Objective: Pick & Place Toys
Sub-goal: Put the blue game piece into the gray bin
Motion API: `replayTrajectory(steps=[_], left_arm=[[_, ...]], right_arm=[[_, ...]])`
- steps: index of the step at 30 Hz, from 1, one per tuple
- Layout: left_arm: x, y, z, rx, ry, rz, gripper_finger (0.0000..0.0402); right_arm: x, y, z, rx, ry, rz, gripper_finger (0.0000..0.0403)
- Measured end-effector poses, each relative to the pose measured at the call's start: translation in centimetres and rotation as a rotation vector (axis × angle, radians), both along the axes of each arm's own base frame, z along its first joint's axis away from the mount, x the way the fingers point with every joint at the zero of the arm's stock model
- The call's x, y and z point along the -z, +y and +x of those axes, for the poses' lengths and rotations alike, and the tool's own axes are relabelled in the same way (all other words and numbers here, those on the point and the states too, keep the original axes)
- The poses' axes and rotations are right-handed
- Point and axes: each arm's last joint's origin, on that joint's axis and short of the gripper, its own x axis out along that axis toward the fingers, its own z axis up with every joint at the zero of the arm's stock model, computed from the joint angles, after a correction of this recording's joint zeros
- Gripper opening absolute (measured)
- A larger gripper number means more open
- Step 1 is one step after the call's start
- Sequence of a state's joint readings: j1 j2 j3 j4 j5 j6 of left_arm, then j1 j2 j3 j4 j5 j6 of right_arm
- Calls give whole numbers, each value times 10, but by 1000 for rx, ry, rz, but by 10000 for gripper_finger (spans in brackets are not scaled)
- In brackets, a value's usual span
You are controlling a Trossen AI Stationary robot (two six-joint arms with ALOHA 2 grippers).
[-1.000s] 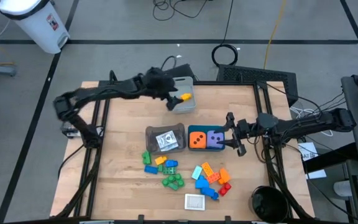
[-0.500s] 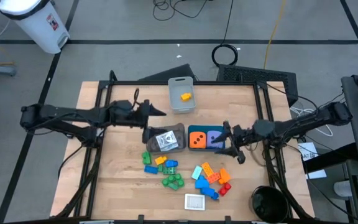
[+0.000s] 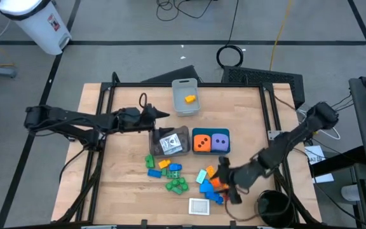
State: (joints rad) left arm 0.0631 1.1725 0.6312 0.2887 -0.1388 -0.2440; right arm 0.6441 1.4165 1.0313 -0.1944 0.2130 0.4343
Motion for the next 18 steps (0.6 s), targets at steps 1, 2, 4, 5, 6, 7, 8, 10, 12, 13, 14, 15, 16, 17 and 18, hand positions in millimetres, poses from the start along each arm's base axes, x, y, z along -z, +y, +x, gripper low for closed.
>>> replayTrajectory(steps=[1,2,4,5,6,7,8,10,12,13,14,15,16,17,18], left_arm=[[0,0,1,5,-5,-2,365],[1,0,1,6,-5,-5,365],[1,0,1,5,-4,-17,365],[2,0,1,2,1,-24,365],[2,0,1,1,5,-28,365],[2,-1,1,0,5,-32,365],[2,-1,1,0,3,-40,365],[2,-3,1,1,-5,-60,365],[2,-6,2,7,-11,-81,365],[2,-7,2,12,-11,-82,365],[2,-9,2,19,-10,-82,365],[2,-10,2,26,-10,-78,365],[1,-11,2,31,-10,-75,365],[1,-12,2,33,-12,-71,365],[1,-13,2,32,-18,-68,365]], right_arm=[[5,5,1,5,20,-1,251],[11,10,2,21,36,-4,250],[24,19,4,57,74,-5,248],[31,22,5,80,92,-8,248],[37,25,6,98,104,-11,248],[44,28,7,115,115,-17,247],[50,30,8,130,128,-23,247],[62,35,9,136,162,-33,247],[71,38,10,144,191,-40,247],[75,39,10,146,200,-42,247],[76,40,10,143,204,-42,247],[77,41,9,134,210,-43,247],[78,42,8,125,217,-39,247],[77,43,8,121,218,-35,247],[77,43,8,123,218,-32,247]])
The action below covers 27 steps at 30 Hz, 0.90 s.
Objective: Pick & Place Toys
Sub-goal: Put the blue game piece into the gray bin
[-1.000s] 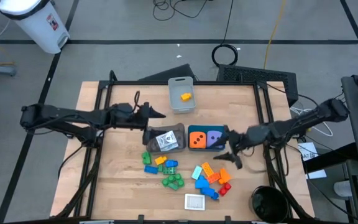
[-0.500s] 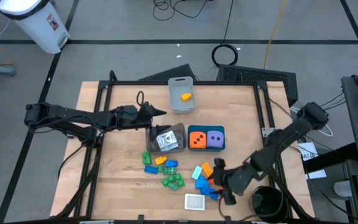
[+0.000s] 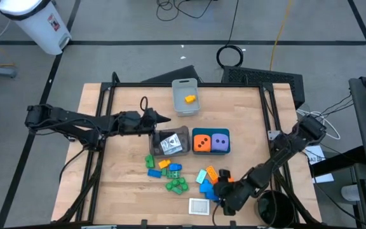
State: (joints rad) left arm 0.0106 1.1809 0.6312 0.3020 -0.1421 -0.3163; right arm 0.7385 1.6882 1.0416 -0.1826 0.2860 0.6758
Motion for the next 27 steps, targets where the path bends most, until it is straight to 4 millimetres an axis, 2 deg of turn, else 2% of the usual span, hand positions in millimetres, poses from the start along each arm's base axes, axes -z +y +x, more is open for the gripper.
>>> replayTrajectory(steps=[6,12,16,22,27], left_arm=[[-1,0,0,-36,-11,11,365],[-1,0,0,-43,-11,12,365],[-1,-1,0,-38,-10,12,365],[-1,-3,0,-34,-10,11,365],[-1,-3,0,-35,-10,12,365]], right_arm=[[0,4,-4,-18,18,26,247],[15,5,0,-10,46,-10,238],[20,5,1,-3,56,-23,204],[17,5,3,-22,35,-6,125],[1,1,3,-55,-15,-2,120]])
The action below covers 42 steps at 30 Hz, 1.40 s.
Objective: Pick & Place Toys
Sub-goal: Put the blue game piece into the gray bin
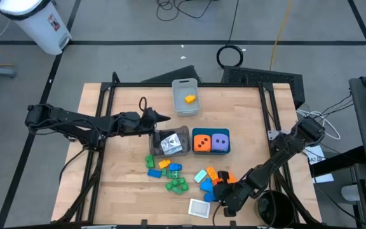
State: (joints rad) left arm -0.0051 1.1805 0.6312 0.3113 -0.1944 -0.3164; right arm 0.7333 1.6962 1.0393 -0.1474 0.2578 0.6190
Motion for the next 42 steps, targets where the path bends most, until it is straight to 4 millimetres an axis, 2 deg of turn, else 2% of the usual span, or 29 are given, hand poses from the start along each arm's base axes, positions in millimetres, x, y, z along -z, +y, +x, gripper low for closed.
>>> replayTrajectory(steps=[4,8,12,16,19,22,26,28,31,35,38,42], left_arm=[[0,0,0,1,1,4,365],[0,0,0,3,2,11,365],[0,0,0,5,3,23,365],[0,0,0,-1,1,26,365],[-1,1,0,-25,0,32,365],[-1,2,0,-60,0,41,365],[-1,4,-1,-85,9,85,365],[-1,4,-1,-83,12,101,365],[-1,4,-1,-79,16,119,365],[-1,4,0,-72,23,143,365],[-1,4,0,-66,28,164,365],[-1,4,0,-62,31,178,365]], right_arm=[[-34,-11,-3,-32,-115,-5,120],[-71,-32,-6,4,-290,-99,127],[-102,-68,-2,127,-430,-240,130],[-113,-114,13,216,-447,-356,122],[-111,-155,27,267,-408,-431,123],[-106,-205,43,279,-389,-440,124],[-99,-274,52,382,-389,-470,124],[-91,-308,55,413,-387,-444,124],[-69,-348,54,424,-342,-360,124],[-44,-376,54,446,-289,-313,125],[-30,-380,56,461,-241,-293,139],[-26,-376,61,445,-240,-290,181]])
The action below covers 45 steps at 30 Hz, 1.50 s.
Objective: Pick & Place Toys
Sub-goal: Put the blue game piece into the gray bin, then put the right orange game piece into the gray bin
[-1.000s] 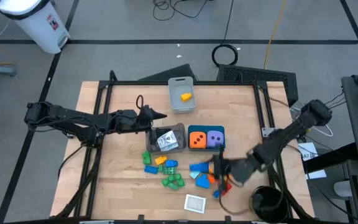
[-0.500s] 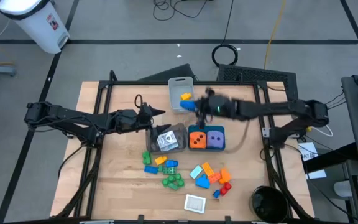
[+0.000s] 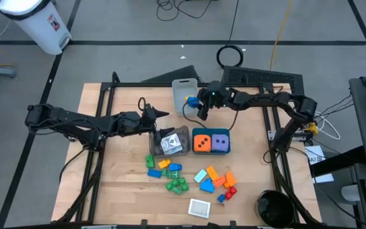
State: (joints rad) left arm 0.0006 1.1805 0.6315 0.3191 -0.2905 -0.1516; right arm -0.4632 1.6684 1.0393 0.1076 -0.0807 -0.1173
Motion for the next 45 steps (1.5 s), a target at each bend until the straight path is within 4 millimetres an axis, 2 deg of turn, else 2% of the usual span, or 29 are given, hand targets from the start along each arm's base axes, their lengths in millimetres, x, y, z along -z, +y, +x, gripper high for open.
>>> replayTrajectory(steps=[3,6,10,13,17,22,26,32,39,45], left_arm=[[0,0,0,0,-1,-3,365],[0,0,0,-1,-2,-7,365],[0,0,0,0,-2,-7,365],[0,0,0,-1,-2,-7,365],[0,0,0,-1,-2,-8,365],[0,0,0,0,-2,-8,365],[0,0,0,0,-2,-8,365],[0,0,0,0,-3,-8,365],[0,0,0,0,-3,-8,365],[0,0,0,0,-3,-8,365]], right_arm=[[-3,7,2,-5,-10,11,219],[-18,17,0,-17,-53,17,256],[-45,47,-8,-87,-72,12,286],[-69,86,-18,-199,-86,6,288],[-94,154,-37,-317,-102,-9,277],[-102,231,-71,-377,-67,-21,264],[-93,268,-97,-333,23,17,261],[-64,285,-116,-130,235,166,260],[-29,302,-105,-24,430,365,260],[3,313,-92,58,565,441,256]])
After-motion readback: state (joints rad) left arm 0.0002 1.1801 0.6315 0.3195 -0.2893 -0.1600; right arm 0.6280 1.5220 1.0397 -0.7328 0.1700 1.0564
